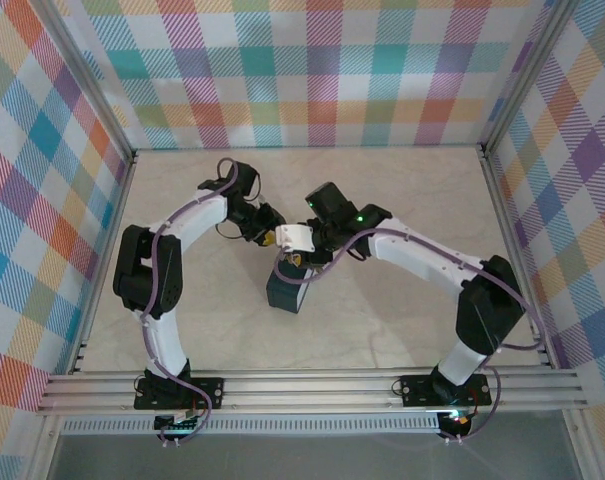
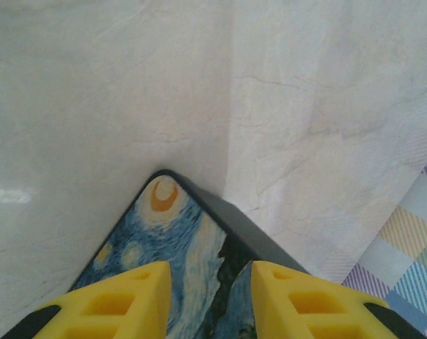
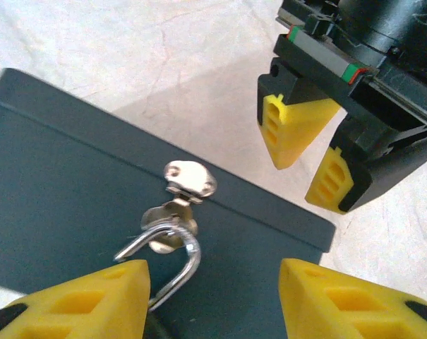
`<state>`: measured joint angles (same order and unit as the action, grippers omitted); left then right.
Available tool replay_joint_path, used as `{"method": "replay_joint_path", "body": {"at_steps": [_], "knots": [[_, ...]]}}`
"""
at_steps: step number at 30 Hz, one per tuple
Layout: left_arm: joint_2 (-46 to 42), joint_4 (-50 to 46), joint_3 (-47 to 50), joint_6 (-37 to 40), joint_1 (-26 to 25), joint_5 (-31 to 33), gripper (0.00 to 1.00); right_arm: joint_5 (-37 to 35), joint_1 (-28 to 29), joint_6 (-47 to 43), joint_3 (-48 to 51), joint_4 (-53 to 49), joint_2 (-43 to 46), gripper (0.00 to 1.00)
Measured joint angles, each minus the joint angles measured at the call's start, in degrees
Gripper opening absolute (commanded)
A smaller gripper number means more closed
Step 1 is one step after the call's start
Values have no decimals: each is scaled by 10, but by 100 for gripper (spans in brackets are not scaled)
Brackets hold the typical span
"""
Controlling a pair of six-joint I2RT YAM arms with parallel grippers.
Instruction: Unlock a padlock with a key
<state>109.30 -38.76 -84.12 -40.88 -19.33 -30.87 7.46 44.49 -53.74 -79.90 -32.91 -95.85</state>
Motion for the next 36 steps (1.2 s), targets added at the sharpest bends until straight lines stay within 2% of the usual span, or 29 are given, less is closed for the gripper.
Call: {"method": "replay_joint_path", "body": {"at_steps": [7, 11, 16, 22, 23, 24, 25, 31, 36], "knots": [[14, 0, -12, 0, -1, 0, 35, 39, -22, 76, -47, -51, -12, 50], [18, -1, -12, -2, -1, 0, 35, 48, -25, 164, -84, -82, -11, 48], [18, -1, -13, -2, -1, 0, 35, 56, -39, 293, -58, -112, -7, 49], [18, -3, -13, 0, 0, 3, 35, 61, -74, 421, -7, -117, 5, 56], [18, -3, -13, 0, 0, 3, 35, 64, -76, 438, -4, -116, 6, 58], [18, -3, -13, 0, 0, 4, 35, 70, -76, 456, -3, -113, 8, 65], [18, -3, -13, 0, 0, 5, 35, 76, -75, 472, -3, -110, 8, 67], [18, -3, -13, 0, 0, 5, 35, 102, -72, 516, -2, -94, 8, 66], [18, -3, -13, 0, 1, 5, 35, 95, -63, 526, -1, -92, 8, 64]]}}
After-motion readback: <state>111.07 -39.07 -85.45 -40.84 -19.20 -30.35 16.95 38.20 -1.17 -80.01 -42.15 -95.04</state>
